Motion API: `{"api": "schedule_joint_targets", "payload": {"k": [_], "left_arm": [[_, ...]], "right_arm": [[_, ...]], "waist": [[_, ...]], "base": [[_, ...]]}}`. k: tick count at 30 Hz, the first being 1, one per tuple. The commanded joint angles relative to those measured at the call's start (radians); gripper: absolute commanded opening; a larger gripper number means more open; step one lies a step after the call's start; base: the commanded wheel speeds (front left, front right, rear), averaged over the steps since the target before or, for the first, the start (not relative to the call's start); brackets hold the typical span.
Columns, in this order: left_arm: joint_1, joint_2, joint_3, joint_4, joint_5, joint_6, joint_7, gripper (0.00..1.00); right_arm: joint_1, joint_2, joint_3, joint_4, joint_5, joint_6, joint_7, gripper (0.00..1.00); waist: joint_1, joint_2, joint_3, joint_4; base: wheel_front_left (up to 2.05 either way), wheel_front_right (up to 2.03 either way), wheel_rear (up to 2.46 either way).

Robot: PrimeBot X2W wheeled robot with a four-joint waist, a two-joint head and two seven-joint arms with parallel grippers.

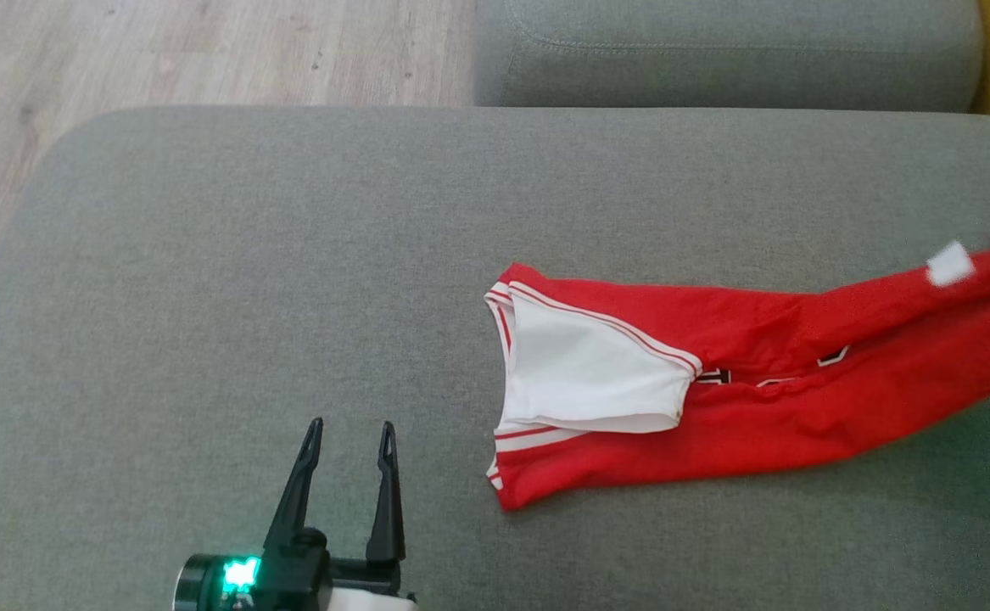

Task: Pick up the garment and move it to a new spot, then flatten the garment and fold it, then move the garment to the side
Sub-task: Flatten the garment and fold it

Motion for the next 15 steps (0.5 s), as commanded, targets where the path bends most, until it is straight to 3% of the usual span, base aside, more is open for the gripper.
{"api": "schedule_joint_targets", "payload": {"k": [1,8,15], "left_arm": [[-0.015,-0.011,0.042,-0.021,0.016,-0.009,-0.009,1.0],[-0.012,-0.027,0.061,-0.008,0.028,-0.037,-0.009,1.0],[-0.012,-0.049,0.064,0.006,0.037,-0.064,-0.01,1.0]], "right_arm": [[0.008,0.011,0.034,-0.132,0.01,-0.001,0.03,0.0],[0.029,0.161,0.158,-0.404,-0.02,-0.001,0.139,0.0],[0.029,0.288,0.345,-0.421,-0.087,-0.001,0.181,0.0]], "waist": [[-0.0001,-0.0001,-0.005,0.002],[-0.0001,-0.0001,-0.019,0.028],[-0.0001,-0.0001,-0.024,0.08]], "base": [[0.0,0.0,0.0],[0.0,0.0,0.0],[0.0,0.0,0.0]]}}
